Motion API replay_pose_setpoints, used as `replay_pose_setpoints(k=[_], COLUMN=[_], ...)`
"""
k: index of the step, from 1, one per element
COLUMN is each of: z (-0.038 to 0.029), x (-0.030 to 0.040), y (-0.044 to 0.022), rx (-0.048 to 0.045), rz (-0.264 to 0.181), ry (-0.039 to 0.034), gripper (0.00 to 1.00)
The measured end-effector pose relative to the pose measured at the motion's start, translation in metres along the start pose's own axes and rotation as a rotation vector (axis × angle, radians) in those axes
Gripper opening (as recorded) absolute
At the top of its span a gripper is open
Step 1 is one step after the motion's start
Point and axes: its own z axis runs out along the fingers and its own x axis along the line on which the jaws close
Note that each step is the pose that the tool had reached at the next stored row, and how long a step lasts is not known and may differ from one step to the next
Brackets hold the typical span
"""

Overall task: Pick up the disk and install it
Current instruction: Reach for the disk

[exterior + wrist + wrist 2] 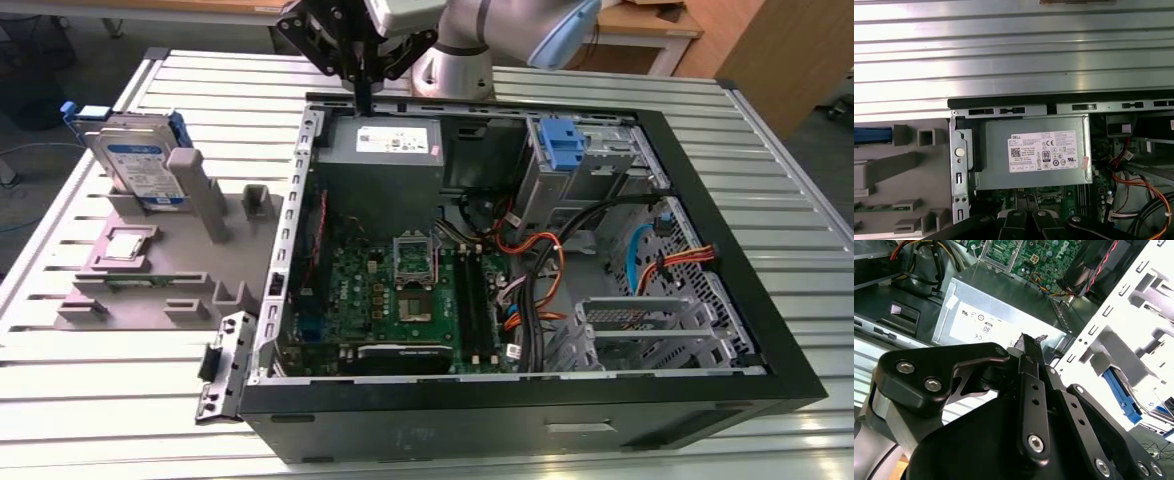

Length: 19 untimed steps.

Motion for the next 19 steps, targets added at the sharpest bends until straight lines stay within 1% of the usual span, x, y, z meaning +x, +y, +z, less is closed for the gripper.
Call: replay_pose_setpoints(k=[9, 19], z=[0.0000, -0.0001], x=[0.0018, 0.0107], y=[0.0000, 0.0002], rx=[0.0001, 0.0000], rz=[0.000, 0.000], ry=[0.0001, 0.0000], gripper=[0.10, 0.10])
